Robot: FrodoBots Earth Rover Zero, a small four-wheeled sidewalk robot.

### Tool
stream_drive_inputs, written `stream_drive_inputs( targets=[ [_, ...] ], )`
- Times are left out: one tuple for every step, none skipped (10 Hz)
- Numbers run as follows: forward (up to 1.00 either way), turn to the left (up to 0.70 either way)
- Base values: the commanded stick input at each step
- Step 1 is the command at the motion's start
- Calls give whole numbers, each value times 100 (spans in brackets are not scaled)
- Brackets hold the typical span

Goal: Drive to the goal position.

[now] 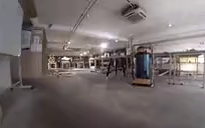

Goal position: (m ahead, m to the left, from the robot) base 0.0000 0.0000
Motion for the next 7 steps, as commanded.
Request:
stream_drive_inputs(
  targets=[
    [45, 27],
    [45, 27],
    [45, 27],
    [45, 23],
    [45, 8],
    [45, 0],
    [45, 0]
  ],
)
